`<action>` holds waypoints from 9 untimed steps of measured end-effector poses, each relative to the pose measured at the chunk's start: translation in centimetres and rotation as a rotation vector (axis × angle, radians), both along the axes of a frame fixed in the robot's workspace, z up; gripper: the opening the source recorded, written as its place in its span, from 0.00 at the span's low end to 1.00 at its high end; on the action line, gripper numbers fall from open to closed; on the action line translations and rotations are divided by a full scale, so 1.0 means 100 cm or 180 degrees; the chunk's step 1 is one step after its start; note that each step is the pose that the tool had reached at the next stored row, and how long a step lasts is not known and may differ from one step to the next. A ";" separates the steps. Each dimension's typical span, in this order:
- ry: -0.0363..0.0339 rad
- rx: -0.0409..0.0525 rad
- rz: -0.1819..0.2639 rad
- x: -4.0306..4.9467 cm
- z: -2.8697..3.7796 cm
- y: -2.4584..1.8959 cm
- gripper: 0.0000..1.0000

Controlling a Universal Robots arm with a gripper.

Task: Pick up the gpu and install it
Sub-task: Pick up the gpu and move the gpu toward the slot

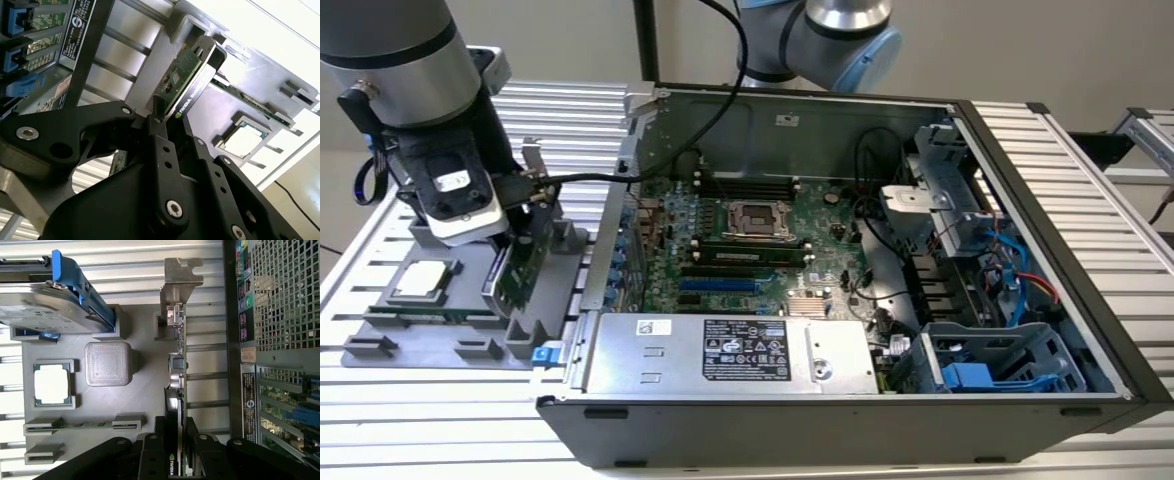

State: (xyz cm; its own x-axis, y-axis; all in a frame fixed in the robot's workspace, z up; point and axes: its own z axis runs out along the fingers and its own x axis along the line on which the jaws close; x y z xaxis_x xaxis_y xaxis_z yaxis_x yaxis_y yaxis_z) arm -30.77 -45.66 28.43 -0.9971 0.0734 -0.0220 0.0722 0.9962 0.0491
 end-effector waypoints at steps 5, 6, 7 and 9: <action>0.0000 0.0000 0.0000 0.0000 0.0001 0.0000 0.00; 0.0000 0.0000 0.0000 0.0000 0.0001 0.0000 0.00; 0.0000 0.0000 0.0000 0.0000 0.0001 0.0000 0.00; 0.0003 -0.0001 0.0000 -0.0001 0.0009 0.0000 0.00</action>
